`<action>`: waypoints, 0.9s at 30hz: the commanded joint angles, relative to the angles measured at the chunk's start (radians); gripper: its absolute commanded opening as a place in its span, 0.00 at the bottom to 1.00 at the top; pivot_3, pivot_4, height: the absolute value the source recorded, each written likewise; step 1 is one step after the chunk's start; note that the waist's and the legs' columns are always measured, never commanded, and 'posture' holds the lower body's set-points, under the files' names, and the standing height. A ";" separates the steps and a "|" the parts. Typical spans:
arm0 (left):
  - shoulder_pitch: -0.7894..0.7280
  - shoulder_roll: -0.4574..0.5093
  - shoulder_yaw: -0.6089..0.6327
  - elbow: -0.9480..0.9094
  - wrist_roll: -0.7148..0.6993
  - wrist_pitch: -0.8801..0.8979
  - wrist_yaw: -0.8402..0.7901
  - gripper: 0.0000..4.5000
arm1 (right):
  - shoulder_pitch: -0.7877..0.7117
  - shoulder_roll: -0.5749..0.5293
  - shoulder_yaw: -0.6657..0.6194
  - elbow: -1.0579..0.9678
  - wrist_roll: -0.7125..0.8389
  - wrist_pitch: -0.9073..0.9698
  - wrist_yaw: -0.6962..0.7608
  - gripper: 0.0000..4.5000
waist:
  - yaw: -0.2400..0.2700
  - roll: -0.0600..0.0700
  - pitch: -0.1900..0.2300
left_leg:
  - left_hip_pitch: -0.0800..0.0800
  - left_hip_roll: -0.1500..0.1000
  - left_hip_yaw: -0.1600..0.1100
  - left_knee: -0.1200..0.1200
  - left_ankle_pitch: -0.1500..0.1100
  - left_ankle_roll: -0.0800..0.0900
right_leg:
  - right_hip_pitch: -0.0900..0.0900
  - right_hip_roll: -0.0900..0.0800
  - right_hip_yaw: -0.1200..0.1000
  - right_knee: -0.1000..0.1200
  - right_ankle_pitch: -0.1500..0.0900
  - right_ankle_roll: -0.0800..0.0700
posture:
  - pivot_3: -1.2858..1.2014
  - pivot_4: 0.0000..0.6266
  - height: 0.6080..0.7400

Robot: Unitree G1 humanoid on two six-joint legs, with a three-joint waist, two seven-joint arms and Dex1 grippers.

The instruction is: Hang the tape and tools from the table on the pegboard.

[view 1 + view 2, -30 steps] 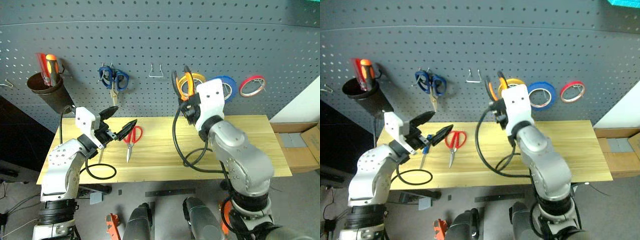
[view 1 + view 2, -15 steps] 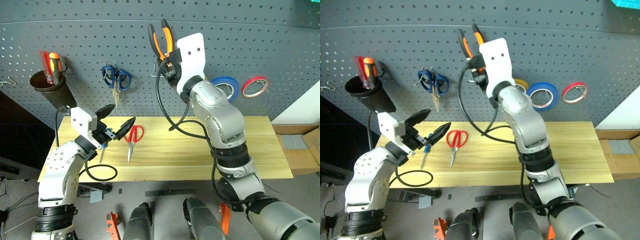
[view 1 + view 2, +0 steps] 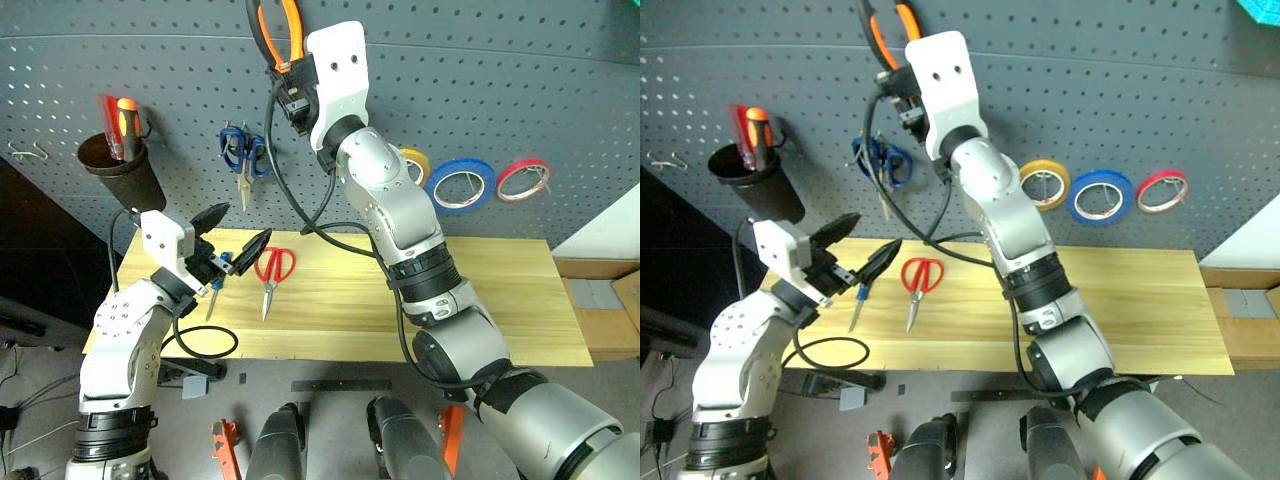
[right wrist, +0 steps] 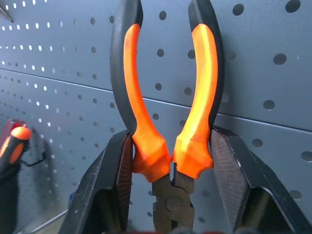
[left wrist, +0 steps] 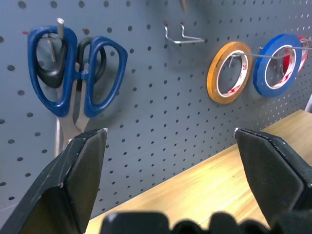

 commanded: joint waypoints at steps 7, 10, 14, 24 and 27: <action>-0.038 -0.006 -0.014 -0.028 -0.011 -0.010 -0.006 1.00 | 0.011 -0.049 0.009 0.144 -0.118 -0.303 -0.058 0.41 | 0.001 0.000 0.000 | 0.000 0.000 0.000 0.000 0.000 0.000 | 0.000 0.000 0.000 0.000 0.000 0.000 | 0.51 0.28 1.00; -0.044 -0.005 -0.016 -0.025 -0.011 -0.010 -0.010 1.00 | 0.017 -0.045 0.005 0.181 -0.125 -0.336 -0.066 0.41 | 0.000 0.000 0.000 | 0.000 0.000 0.000 0.000 0.000 -0.001 | 0.000 0.000 0.000 0.001 0.000 -0.001 | 0.51 0.28 1.00; -0.049 -0.004 -0.019 -0.022 -0.011 -0.011 -0.012 1.00 | 0.024 -0.029 -0.012 0.212 -0.114 -0.339 -0.071 0.41 | 0.000 0.000 0.000 | 0.000 0.000 0.000 0.001 0.001 -0.001 | 0.000 0.000 0.000 0.001 0.000 -0.001 | 0.51 0.27 1.00; -0.046 -0.007 -0.020 -0.020 -0.009 -0.013 -0.018 1.00 | 0.026 -0.011 -0.007 0.245 -0.129 -0.363 -0.086 0.41 | 0.001 0.000 -0.001 | 0.000 0.000 -0.001 0.005 0.001 -0.001 | 0.000 0.000 -0.001 0.006 0.000 -0.001 | 0.51 0.27 1.00; -0.043 -0.007 -0.021 -0.019 -0.007 -0.014 -0.018 1.00 | 0.043 -0.019 -0.001 0.276 -0.148 -0.372 -0.104 0.41 | 0.001 0.000 -0.001 | 0.000 0.000 -0.001 0.006 0.001 -0.001 | 0.000 0.000 -0.001 0.008 0.000 -0.001 | 0.51 0.28 1.00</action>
